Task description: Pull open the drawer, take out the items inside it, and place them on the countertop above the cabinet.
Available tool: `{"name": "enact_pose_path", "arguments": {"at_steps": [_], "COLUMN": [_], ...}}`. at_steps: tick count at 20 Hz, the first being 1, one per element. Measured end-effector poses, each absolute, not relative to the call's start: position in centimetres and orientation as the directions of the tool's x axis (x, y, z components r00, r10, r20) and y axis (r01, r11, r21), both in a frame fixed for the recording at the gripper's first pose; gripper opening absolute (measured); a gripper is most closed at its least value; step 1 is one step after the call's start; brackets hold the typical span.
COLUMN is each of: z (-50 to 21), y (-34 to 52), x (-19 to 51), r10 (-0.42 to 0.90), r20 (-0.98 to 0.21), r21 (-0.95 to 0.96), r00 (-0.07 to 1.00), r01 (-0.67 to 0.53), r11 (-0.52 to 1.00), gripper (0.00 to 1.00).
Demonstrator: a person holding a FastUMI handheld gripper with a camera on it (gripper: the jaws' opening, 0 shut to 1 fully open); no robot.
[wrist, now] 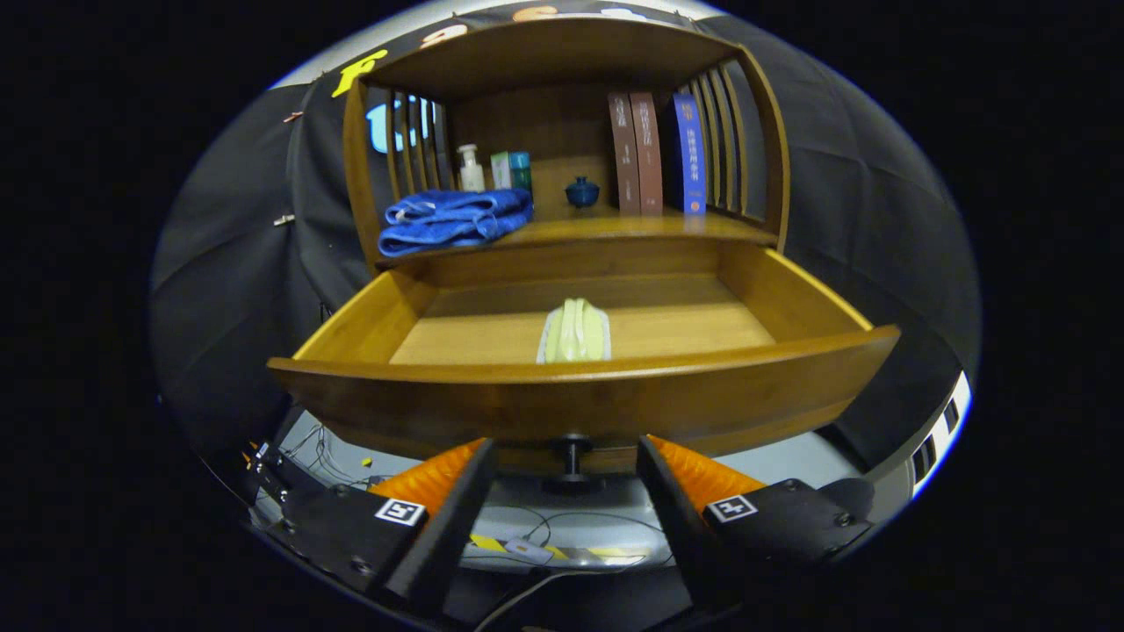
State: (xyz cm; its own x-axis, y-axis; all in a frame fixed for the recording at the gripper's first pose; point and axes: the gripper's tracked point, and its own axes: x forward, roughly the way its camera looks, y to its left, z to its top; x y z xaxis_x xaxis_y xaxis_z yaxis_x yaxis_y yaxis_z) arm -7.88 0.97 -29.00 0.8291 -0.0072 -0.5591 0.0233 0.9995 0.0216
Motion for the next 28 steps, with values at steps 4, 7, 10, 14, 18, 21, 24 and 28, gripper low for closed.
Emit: {"name": "enact_pose_path", "arguments": {"at_steps": [4,7,10,14,18,21,24,28], "z": [-23.0,-20.0,-19.6,-21.9,-25.5,-28.0,-30.5,-33.1], "y": [1.2,1.8,2.1,2.0,1.7,1.7,1.3,0.3], "x": [-6.7,-2.9,1.7,6.6,9.8,10.9,11.4,11.0], "r10": [-0.002,0.034,0.047,0.048,0.037,0.020,0.002,-0.038], "r20": [-0.464,-0.448,-0.483,-0.570,-0.676,-0.736,-0.796,-0.853], "r21": [0.029,0.037,0.030,0.056,0.062,0.038,0.042,0.017], "r00": [0.886,0.894,0.874,0.820,0.736,0.677,0.605,0.520], "r01": [0.018,-0.019,-0.037,-0.020,0.007,0.011,0.053,0.101], "r11": [0.999,0.999,0.999,0.998,0.998,0.999,0.998,0.995], "gripper": [0.99,0.98,0.99,0.99,0.99,1.00,0.99,0.97]}}
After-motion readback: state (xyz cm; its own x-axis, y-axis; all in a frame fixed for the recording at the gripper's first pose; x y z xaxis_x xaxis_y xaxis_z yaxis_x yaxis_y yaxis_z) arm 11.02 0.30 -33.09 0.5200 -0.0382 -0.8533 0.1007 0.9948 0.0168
